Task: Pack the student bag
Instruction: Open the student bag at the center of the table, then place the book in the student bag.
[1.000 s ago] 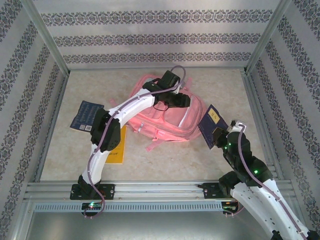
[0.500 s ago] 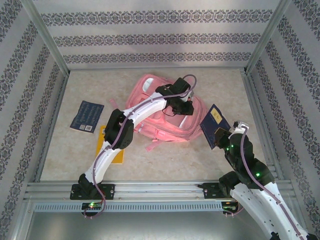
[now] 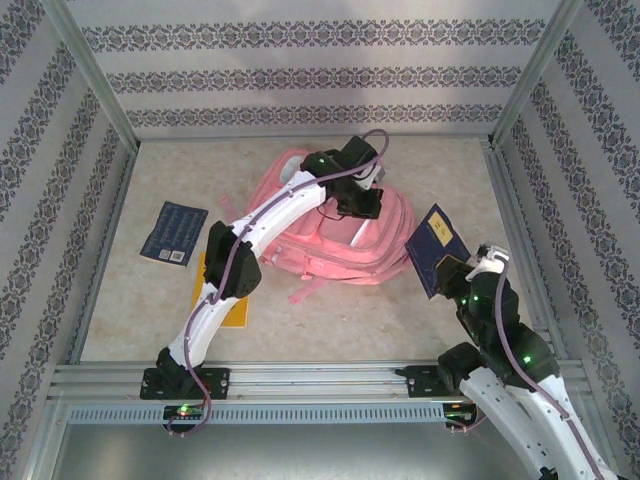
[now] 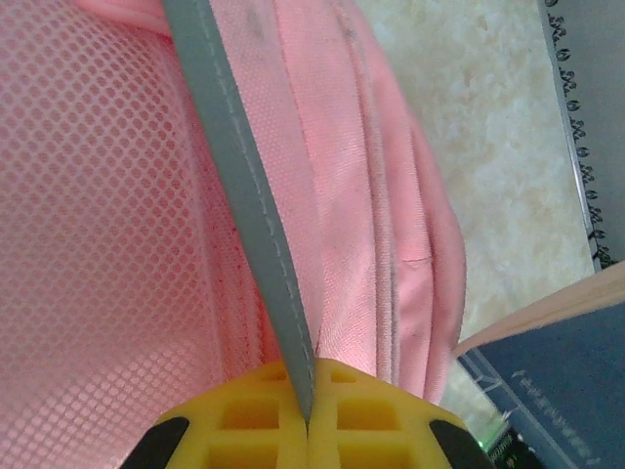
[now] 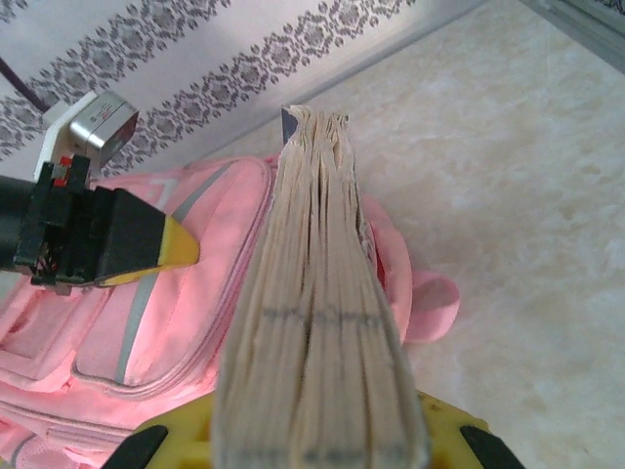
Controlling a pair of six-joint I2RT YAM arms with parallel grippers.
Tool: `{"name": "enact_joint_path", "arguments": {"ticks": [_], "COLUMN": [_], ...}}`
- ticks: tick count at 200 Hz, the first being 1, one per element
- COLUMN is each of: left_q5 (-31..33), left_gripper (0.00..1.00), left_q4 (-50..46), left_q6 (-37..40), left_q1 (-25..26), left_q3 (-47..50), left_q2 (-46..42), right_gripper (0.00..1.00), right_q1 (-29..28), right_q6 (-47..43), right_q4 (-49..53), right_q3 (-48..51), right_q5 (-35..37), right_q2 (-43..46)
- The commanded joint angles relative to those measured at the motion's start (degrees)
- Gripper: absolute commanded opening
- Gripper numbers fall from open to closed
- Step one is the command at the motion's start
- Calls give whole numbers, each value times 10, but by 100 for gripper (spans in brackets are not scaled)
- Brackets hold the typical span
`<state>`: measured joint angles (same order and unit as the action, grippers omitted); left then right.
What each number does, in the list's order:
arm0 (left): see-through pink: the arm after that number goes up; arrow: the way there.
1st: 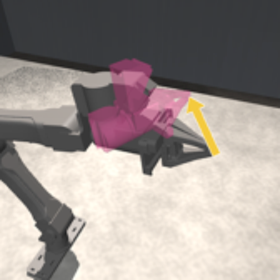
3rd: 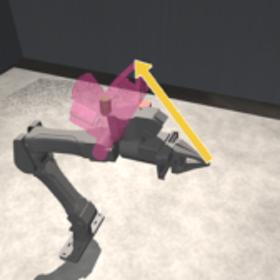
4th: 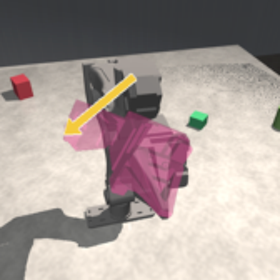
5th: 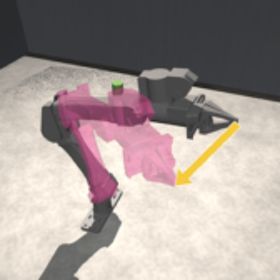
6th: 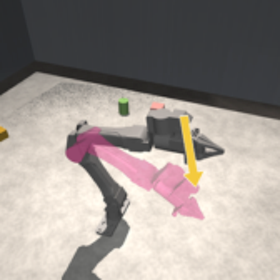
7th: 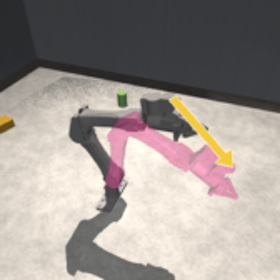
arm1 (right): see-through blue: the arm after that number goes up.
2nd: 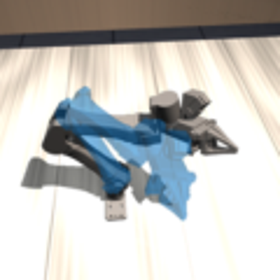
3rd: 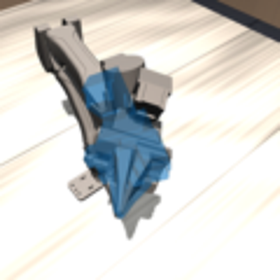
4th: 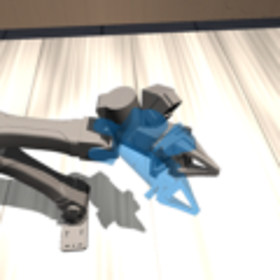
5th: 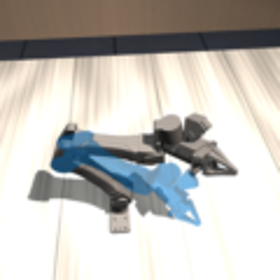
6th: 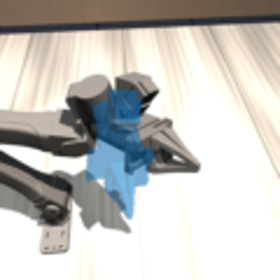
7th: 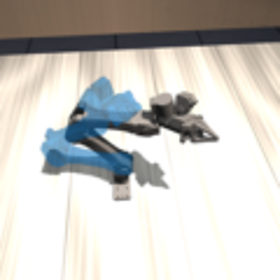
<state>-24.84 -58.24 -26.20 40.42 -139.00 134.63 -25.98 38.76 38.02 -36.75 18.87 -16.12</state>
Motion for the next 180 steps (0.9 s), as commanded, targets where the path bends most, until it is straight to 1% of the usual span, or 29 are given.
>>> {"name": "enact_joint_path", "arguments": {"ticks": [1,44,64,86,111,138,150,165,180], "left_q5": [0,-21,-43,-71,-121,-157,-177,-199,-216], "left_gripper": [0,0,0,0,0,0,0,0,0], "left_q4": [-46,-48,-48,-43,-21,1,13,28,39], "left_q6": [20,14,11,8,-1,-2,-4,-9,-9], "left_q1": [-27,-57,-69,-84,-100,-105,-106,-106,-106], "left_q3": [-31,-34,-46,-49,-34,-13,-2,13,26], "left_q2": [-86,-137,-149,-163,-180,-199,-209,-220,-231], "right_gripper": [0,0,0,0,0,0,0,0,0], "right_q1": [5,5,5,5,5,13,23,37,43], "right_q6": [-9,8,18,37,77,140,192,265,312], "right_q4": [-16,-24,-47,-72,-126,-222,-284,-396,-467], "right_q3": [-34,-35,-20,-5,21,52,71,99,113], "right_q5": [22,16,-10,-47,-121,-237,-296,-367,-396], "right_q2": [12,25,30,18,-15,-65,-93,-134,-169]}}
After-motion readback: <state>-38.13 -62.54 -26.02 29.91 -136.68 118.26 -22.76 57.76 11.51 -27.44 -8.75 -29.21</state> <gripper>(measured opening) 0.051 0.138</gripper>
